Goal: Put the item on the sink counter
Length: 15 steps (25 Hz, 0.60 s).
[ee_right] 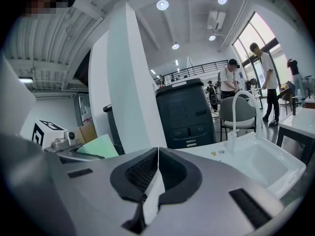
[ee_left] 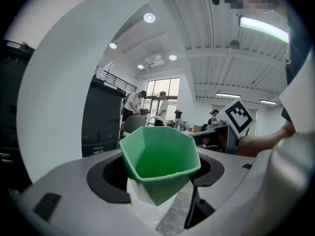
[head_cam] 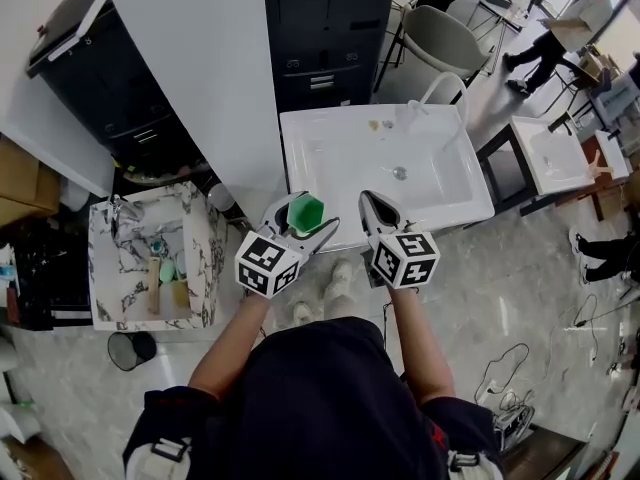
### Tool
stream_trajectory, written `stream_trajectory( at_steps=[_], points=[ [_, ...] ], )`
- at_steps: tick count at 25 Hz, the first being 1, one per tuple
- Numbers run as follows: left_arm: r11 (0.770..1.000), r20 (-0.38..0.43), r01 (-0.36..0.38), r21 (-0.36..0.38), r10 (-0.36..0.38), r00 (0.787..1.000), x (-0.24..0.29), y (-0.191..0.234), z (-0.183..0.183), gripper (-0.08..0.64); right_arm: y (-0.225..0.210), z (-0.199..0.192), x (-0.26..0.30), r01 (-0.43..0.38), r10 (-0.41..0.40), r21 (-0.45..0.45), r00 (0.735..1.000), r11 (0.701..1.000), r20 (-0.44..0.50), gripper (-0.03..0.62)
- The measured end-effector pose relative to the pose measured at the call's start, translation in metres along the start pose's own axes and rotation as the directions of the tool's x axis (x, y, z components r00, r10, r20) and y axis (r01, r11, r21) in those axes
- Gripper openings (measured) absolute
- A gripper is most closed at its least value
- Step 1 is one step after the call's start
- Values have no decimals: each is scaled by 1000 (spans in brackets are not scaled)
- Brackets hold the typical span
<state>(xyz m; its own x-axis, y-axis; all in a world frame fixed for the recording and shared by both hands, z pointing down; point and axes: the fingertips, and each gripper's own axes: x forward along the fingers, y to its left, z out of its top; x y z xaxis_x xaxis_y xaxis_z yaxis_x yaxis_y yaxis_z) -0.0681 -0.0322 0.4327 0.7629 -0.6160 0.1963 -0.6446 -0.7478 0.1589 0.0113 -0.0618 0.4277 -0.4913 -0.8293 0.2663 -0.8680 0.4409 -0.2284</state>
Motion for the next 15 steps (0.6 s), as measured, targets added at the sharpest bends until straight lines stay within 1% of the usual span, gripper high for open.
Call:
stream_trajectory(
  at_steps=[7, 15],
  points=[
    [1000, -1, -15, 8, 15, 1000, 14, 12, 7, 334, -10, 10, 14, -10, 10, 3, 1000, 1000, 13, 35],
    [1000, -6, -15, 6, 15, 1000, 40, 24, 13, 334, -35, 17, 27, -2, 2, 12, 1000, 1000, 6, 35]
  ],
)
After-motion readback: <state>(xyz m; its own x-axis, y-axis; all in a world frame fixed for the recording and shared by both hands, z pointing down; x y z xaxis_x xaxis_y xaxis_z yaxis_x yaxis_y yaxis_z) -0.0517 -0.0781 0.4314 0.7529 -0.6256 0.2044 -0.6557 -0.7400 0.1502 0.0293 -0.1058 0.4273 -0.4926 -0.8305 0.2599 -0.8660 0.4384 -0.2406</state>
